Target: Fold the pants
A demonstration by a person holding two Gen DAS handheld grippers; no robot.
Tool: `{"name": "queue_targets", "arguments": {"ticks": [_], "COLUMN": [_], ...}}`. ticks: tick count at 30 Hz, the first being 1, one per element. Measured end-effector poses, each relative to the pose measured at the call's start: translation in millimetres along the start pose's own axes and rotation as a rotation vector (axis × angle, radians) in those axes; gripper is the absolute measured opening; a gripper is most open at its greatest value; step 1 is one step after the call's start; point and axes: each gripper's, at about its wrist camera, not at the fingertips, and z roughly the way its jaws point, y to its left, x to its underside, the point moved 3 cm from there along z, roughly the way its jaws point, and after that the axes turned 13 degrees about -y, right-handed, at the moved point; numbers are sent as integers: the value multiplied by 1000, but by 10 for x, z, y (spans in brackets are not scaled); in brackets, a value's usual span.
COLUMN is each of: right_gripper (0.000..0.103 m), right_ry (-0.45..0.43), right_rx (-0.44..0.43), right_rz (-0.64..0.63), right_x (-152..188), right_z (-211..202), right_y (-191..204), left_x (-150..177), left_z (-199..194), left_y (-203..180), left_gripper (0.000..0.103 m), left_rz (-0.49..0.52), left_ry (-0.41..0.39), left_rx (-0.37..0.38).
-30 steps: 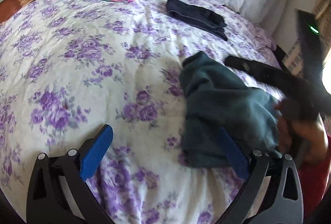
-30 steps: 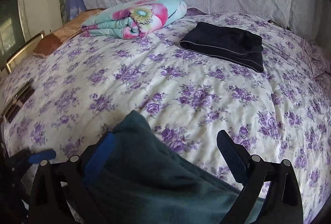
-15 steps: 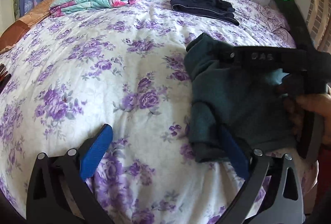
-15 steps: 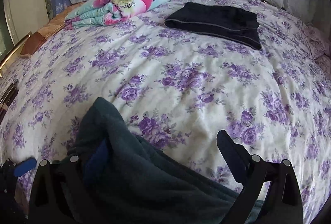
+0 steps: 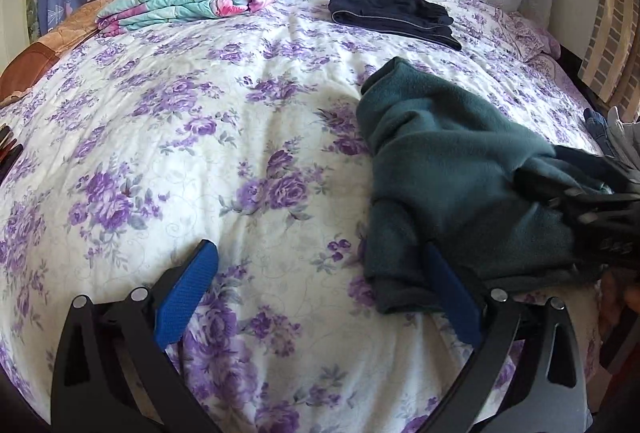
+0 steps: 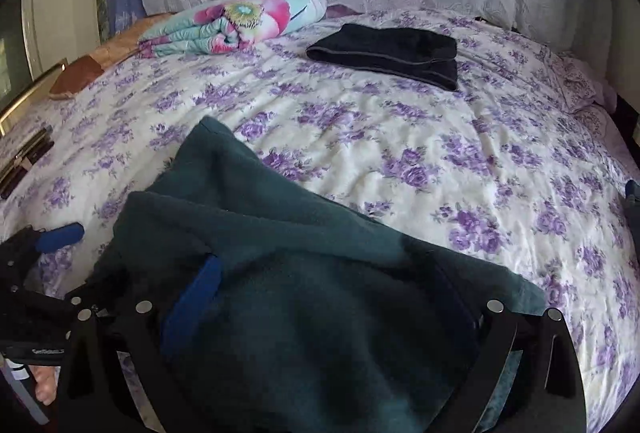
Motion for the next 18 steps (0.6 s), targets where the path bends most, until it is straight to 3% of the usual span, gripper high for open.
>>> {"name": "queue_targets", "arguments": {"ticks": [4, 9, 10, 13, 18], "right_gripper": [99, 99, 100, 100, 100], "right_ry": [-96, 9, 43, 24, -16], "right_rx": [27, 139, 128, 13, 1], "right_rz": [-3, -19, 1, 222, 229], "right_x": [44, 495, 612, 740, 712], "right_z": [-503, -580, -514, -528, -688], "right_y": [-114, -464, -533, -772, -839], "left_x": [0, -2, -1, 1, 3], "left_z": [0, 1, 1, 3, 4], "left_y": [0, 4, 5, 5, 6], "left_gripper": [99, 99, 99, 99, 99], "left_rz": [-1, -1, -1, 0, -2], "left_ry": [-1, -2, -2, -1, -2], "left_rx": [1, 1, 2, 2, 2]}}
